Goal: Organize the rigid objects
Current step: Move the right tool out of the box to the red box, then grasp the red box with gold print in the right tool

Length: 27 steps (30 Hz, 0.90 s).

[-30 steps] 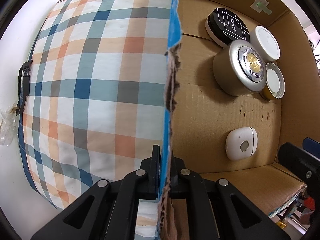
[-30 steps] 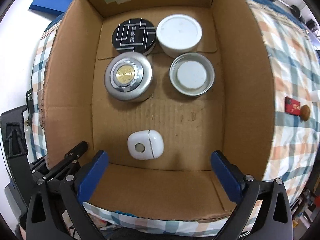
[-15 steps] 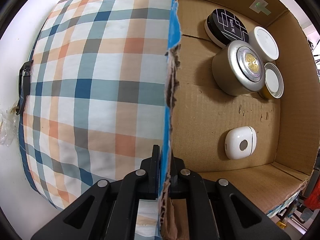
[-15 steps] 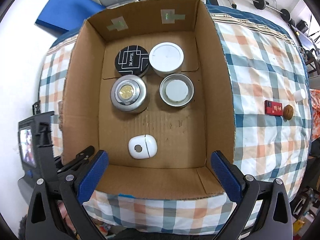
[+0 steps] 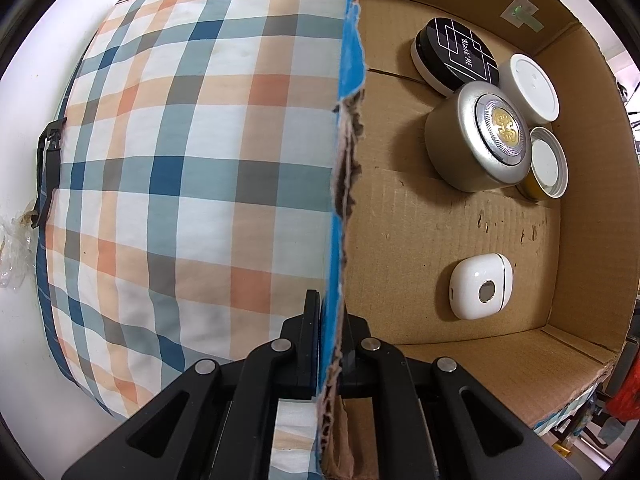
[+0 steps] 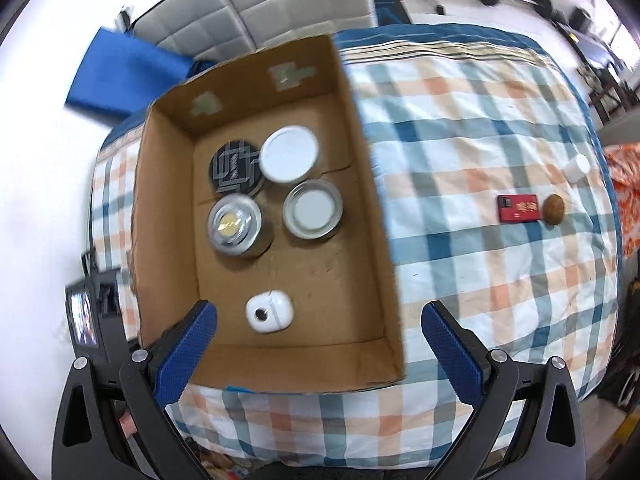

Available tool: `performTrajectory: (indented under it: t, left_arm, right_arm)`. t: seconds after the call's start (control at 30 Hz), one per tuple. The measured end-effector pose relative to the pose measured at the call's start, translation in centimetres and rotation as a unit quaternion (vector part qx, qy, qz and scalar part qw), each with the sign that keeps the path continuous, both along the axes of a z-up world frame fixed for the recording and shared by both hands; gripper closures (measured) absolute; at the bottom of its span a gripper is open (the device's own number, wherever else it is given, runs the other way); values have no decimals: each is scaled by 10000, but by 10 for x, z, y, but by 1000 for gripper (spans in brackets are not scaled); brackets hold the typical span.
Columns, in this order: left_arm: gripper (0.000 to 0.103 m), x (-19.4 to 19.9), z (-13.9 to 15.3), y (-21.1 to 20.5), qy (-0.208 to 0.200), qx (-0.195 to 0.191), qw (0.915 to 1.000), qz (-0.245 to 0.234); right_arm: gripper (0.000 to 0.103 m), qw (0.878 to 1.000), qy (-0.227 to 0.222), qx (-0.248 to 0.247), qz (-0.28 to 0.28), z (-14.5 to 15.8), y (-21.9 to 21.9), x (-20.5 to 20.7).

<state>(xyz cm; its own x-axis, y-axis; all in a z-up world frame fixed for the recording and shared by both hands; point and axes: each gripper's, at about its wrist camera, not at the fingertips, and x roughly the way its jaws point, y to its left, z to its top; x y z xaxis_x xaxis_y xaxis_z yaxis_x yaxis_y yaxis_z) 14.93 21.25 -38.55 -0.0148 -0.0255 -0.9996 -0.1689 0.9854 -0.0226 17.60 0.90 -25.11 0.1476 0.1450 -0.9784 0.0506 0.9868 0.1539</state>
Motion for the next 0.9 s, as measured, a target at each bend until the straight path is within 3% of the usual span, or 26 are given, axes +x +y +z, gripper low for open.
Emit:
performTrajectory:
  t: [0.2,0.33,0.43,0.57,0.7,0.83,0.9]
  left_arm:
    - [100,-1,1,3,15,-34,10000,24]
    - [100,-2,1,5,17,-43,10000,51]
    - [99,-3,0,8,20,-40,10000,61]
    - [99,-4,-1,12,27,-46,9999,88]
    - [99,-4,0,10,25,-13,10000,95]
    - [99,-4,0,9,42,6,9999,119]
    - [99,-3,0,8,43,0,9999,130]
  right_arm:
    - [0,9981,-123,24,-611,4,-48,13]
    - [0,9907,-181,106,-1347,-9,-100,25]
    - [0,9782,-185,216,-2057,-32,-148,34]
    - [0,9557,169,342,-2919,-86,-201,46]
    - [0,9372,289,469,-3444,-125,-226,54]
    - [12,9242,95,333,-3803,-144,-234,63]
    - [26,9150,186,269,-4021,-156,-240,65]
